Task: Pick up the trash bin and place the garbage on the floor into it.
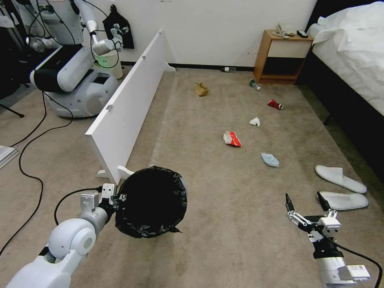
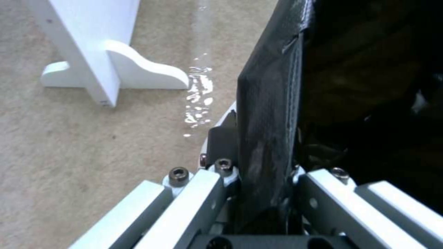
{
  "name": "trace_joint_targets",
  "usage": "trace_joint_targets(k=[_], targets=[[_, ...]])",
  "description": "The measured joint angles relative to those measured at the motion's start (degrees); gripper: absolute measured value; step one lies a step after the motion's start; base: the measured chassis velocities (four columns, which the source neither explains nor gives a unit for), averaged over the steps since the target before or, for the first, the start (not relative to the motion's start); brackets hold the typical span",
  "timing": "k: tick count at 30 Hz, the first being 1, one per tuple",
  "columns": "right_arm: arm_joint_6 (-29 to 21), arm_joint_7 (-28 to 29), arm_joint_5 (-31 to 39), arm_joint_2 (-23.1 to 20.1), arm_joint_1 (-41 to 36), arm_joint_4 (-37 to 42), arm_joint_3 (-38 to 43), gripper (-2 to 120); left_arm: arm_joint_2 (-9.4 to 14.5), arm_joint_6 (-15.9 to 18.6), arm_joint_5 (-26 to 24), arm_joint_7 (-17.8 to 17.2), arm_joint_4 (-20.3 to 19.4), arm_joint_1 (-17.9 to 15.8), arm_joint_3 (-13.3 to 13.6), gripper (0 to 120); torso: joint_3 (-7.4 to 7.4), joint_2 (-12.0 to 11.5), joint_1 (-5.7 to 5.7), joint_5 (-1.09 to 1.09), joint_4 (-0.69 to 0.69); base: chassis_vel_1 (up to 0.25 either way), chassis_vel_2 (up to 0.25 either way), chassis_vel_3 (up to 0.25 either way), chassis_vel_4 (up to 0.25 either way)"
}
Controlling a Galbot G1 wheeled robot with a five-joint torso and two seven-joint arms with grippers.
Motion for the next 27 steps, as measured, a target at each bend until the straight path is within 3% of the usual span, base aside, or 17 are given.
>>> trace_joint_targets(k=[18, 24, 27], targets=[[0.0, -0.1, -0.1, 1.5, -0.8, 2.3, 2.7, 100, -2.4, 2.6, -4.4, -5.9, -8.3, 1.6, -0.8, 2, 0.00, 0.0, 0.00, 0.00, 0.00, 0.000, 0.000, 0.000, 0.000], [-0.1, -0.1, 0.0, 1.6, -1.2, 3.3, 3.7, 100, -4.7, 3.0, -5.0, -8.0, -11.0, 2.5, -1.7, 2, 0.00, 0.0, 0.00, 0.00, 0.00, 0.000, 0.000, 0.000, 0.000], [-0.2, -0.1, 0.2, 1.6, -1.6, 3.5, 4.0, 100, -7.7, 3.4, -0.8, -8.6, -12.8, 3.9, -2.3, 2, 0.00, 0.0, 0.00, 0.01, -0.01, 0.000, 0.000, 0.000, 0.000]])
